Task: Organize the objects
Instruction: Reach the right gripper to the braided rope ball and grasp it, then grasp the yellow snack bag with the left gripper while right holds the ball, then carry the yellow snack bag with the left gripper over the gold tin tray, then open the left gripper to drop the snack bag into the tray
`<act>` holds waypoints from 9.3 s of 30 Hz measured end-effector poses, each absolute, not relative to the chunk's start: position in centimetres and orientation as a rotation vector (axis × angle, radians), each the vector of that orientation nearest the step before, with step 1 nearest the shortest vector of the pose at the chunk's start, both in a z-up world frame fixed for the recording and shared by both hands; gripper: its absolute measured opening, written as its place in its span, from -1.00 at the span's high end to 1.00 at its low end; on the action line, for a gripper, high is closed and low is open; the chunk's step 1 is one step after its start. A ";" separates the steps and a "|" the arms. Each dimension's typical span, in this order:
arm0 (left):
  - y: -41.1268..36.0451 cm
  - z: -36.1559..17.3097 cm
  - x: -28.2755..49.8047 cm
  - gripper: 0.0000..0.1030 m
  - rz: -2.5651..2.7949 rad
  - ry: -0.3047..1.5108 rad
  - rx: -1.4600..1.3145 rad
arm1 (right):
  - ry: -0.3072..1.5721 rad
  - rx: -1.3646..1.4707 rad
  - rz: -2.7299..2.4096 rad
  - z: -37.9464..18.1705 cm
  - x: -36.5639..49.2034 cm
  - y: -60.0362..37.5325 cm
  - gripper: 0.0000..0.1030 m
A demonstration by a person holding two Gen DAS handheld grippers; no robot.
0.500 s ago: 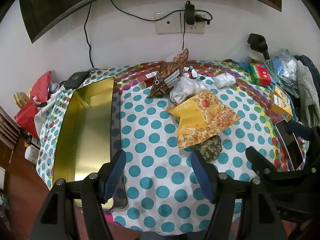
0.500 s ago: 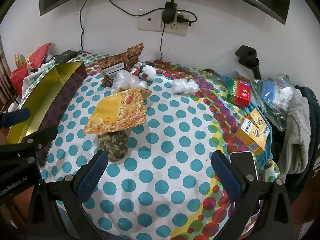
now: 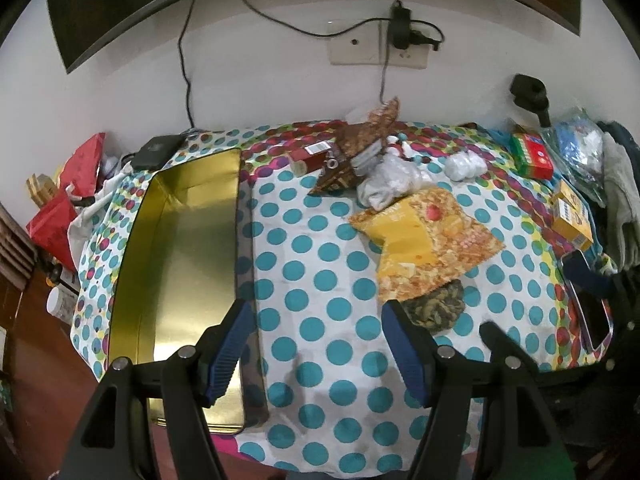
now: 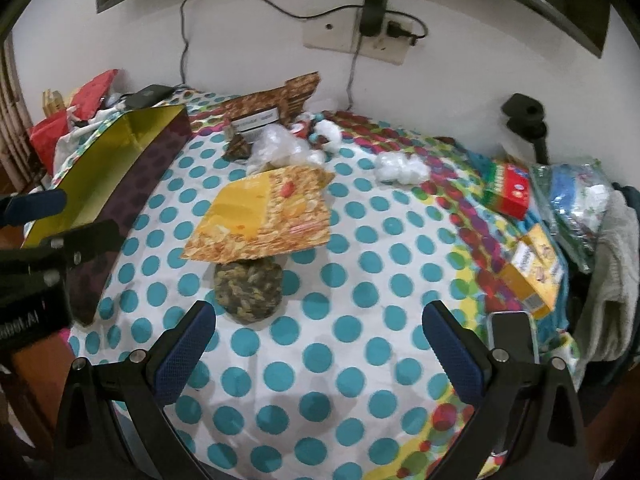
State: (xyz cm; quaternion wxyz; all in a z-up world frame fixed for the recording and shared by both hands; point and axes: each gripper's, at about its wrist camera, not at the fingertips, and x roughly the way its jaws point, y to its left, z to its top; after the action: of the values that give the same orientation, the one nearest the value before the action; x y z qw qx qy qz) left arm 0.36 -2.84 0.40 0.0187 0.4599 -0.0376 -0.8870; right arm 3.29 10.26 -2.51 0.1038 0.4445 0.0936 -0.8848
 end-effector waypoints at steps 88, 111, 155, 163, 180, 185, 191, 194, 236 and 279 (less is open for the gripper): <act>9.9 -9.7 -4.2 0.45 -2.861 -0.858 1.182 | -0.157 1.321 -2.527 -9.0 1.9 20.5 0.02; 8.7 -5.9 -1.7 0.87 -2.951 -0.721 1.087 | -0.145 1.303 -2.540 -8.9 1.8 20.5 0.02; 0.8 2.4 -2.3 0.89 -3.060 -0.211 1.253 | -0.106 1.200 -2.750 -9.0 -8.4 17.5 0.02; 1.1 4.1 -2.0 0.89 -3.070 -0.260 1.204 | -0.085 1.204 -2.753 -8.9 -8.4 17.4 0.02; -4.1 9.2 -2.8 0.89 -3.032 -0.166 1.101 | -0.134 1.282 -2.711 -9.6 -9.2 17.8 0.17; -7.3 10.3 -3.4 0.89 -2.975 -0.146 1.082 | -0.133 1.283 -2.714 -9.5 -9.2 17.7 0.17; -11.7 10.4 -5.2 0.89 -2.892 -0.102 1.103 | -0.127 1.284 -2.717 -9.5 -9.3 17.7 0.17; -13.8 9.9 -6.7 0.89 -2.843 -0.103 1.126 | -0.131 1.284 -2.715 -9.4 -9.3 17.7 0.17; -17.5 0.2 -16.6 0.82 -2.634 -0.101 1.269 | -0.112 1.294 -2.714 -9.4 -9.4 17.7 0.17; -12.9 1.2 -4.2 0.21 -2.700 0.033 1.258 | -0.090 1.268 -2.749 -9.4 -9.1 18.3 0.18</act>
State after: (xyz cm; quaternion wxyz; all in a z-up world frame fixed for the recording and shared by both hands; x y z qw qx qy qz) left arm -4.19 -12.93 1.19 0.0810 0.4210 0.0110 -0.9034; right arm -9.11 18.28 -9.41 0.0564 0.4180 -0.0296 -0.9062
